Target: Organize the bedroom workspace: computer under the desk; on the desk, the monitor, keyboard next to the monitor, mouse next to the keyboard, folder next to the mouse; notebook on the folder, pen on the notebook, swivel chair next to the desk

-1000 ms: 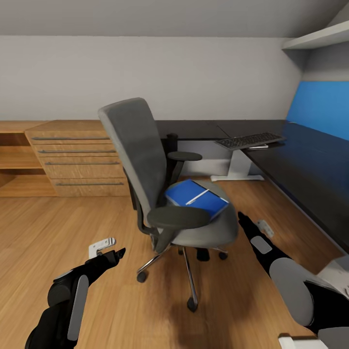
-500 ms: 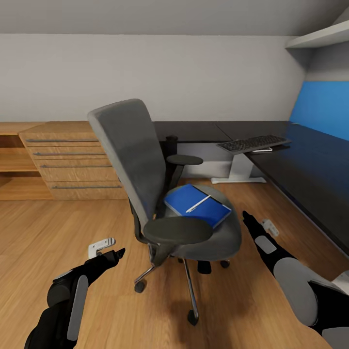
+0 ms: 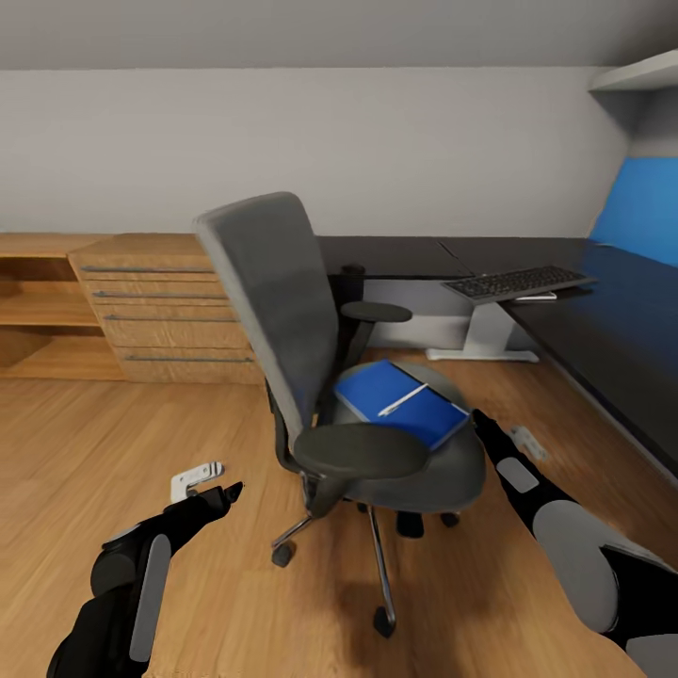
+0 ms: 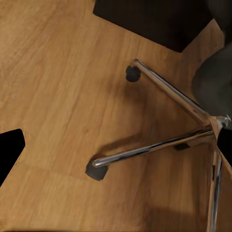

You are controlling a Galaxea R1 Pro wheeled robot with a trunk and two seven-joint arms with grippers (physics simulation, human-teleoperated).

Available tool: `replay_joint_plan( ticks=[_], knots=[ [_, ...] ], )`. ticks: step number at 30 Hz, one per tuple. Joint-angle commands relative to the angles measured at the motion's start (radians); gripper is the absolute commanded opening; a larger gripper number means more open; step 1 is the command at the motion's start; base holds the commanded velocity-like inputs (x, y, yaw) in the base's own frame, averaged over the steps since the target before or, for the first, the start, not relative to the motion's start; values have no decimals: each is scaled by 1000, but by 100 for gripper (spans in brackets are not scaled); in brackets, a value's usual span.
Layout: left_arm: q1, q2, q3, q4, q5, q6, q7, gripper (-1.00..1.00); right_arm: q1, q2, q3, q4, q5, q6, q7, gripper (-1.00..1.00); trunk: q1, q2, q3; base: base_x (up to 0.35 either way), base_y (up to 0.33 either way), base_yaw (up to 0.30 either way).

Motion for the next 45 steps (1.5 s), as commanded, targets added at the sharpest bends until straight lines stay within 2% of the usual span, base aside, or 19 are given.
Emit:
replay_joint_plan(
  ticks=[1, 18, 23, 40, 45],
  knots=[
    [-1, -1, 2, 0, 7, 6, -1, 100, 0, 4, 9, 4, -12, -3, 7, 100, 0, 0, -1, 0, 0, 266],
    [-1, -1, 2, 0, 7, 6, -1, 100, 0, 7, 9, 4, -12, -5, 9, 100, 0, 0, -1, 0, 0, 271],
    [-1, -1, 2, 0, 7, 6, -1, 100, 0, 7, 9, 4, -12, -7, 9, 100, 0, 0, -1, 0, 0, 27],
    [-1, -1, 2, 0, 6, 6, -1, 100, 0, 7, 9, 4, -12, -13, 9, 100, 0, 0, -1, 0, 0, 268],
    [-1, -1, 2, 0, 7, 6, -1, 100, 0, 7, 9, 3, -12, -14, 10, 100, 0, 0, -1, 0, 0, 124]
  ],
)
